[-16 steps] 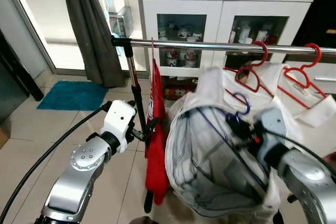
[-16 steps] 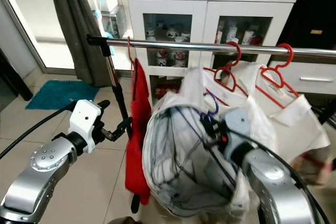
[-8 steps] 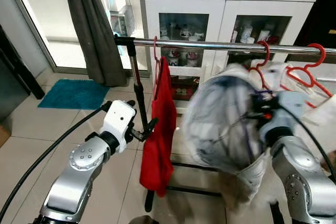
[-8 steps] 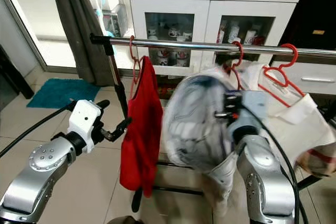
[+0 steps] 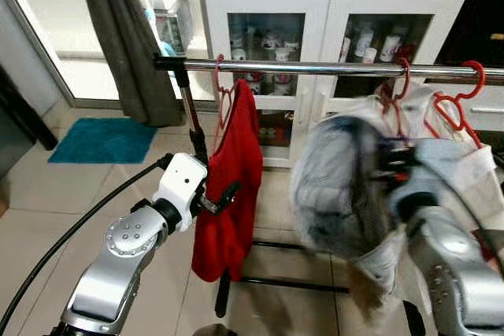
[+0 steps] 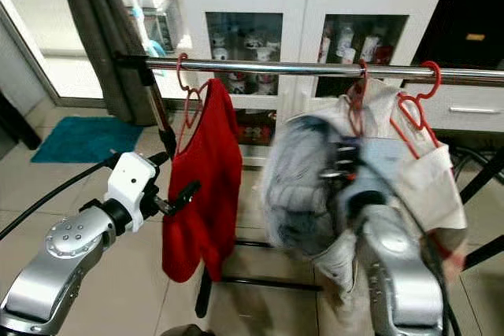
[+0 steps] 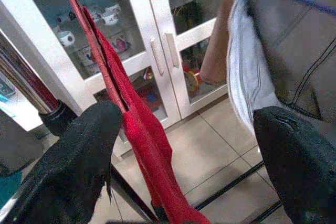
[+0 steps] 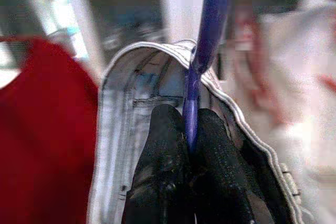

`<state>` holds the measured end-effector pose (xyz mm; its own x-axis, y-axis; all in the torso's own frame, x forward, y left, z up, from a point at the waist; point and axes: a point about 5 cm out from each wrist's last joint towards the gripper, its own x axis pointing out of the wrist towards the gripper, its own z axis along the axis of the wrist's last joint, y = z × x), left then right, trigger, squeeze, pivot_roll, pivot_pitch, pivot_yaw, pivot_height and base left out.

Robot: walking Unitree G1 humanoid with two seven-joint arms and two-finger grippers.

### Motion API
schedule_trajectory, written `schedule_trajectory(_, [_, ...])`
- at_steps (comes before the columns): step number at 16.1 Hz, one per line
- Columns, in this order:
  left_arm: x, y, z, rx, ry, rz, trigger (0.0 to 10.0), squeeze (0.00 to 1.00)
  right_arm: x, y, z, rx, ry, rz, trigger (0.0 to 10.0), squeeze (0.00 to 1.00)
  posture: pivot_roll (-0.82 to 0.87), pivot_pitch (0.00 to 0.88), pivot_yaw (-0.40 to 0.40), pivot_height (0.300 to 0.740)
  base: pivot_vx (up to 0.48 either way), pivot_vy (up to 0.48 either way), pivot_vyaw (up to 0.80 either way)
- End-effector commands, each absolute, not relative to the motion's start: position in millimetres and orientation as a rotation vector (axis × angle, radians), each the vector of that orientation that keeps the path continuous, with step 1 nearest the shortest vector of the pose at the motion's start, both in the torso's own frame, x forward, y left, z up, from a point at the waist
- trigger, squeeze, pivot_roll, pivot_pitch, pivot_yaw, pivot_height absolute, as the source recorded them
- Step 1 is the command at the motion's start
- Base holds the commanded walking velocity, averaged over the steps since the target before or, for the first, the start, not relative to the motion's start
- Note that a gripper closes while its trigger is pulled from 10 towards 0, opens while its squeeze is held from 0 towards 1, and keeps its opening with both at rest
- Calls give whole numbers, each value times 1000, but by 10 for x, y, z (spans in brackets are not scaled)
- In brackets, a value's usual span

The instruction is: Hang hanger

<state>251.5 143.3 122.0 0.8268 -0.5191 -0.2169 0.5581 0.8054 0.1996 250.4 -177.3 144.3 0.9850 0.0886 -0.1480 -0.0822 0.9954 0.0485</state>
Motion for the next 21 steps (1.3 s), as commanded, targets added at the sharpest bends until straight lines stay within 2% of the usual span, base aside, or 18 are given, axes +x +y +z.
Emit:
schedule_trajectory(1, [2497, 1445, 1265, 285, 135, -585, 10000, 0, 2515, -1567, 1706, 34, 44, 204, 10000, 0, 53, 0, 52, 740, 0, 0, 0])
schedule_trajectory(3, [2488, 1454, 1288, 278, 127, -590, 10000, 0, 2546, -1520, 1757, 30, 38, 211, 10000, 0, 55, 0, 50, 740, 0, 0, 0])
schedule_trajectory(7, [2476, 1423, 1432, 219, 89, -663, 10000, 0, 2828, -1389, 1887, 30, 36, 168, 10000, 0, 67, 0, 43, 740, 0, 0, 0])
schedule_trajectory(13, [2489, 1303, 1564, 192, 62, -745, 10000, 0, 3467, -1115, 1838, 45, 121, 169, 10000, 0, 69, 0, 44, 740, 0, 0, 0])
schedule_trajectory(15, [2466, 1285, 1552, 194, 72, -758, 10000, 0, 3652, -1084, 1838, 69, 146, 106, 10000, 0, 75, 0, 39, 740, 0, 0, 0])
schedule_trajectory(21, [2425, 1307, 1542, 199, 90, -749, 10000, 0, 3859, -875, 1859, 47, 146, 151, 10000, 0, 85, 0, 18, 740, 0, 0, 0])
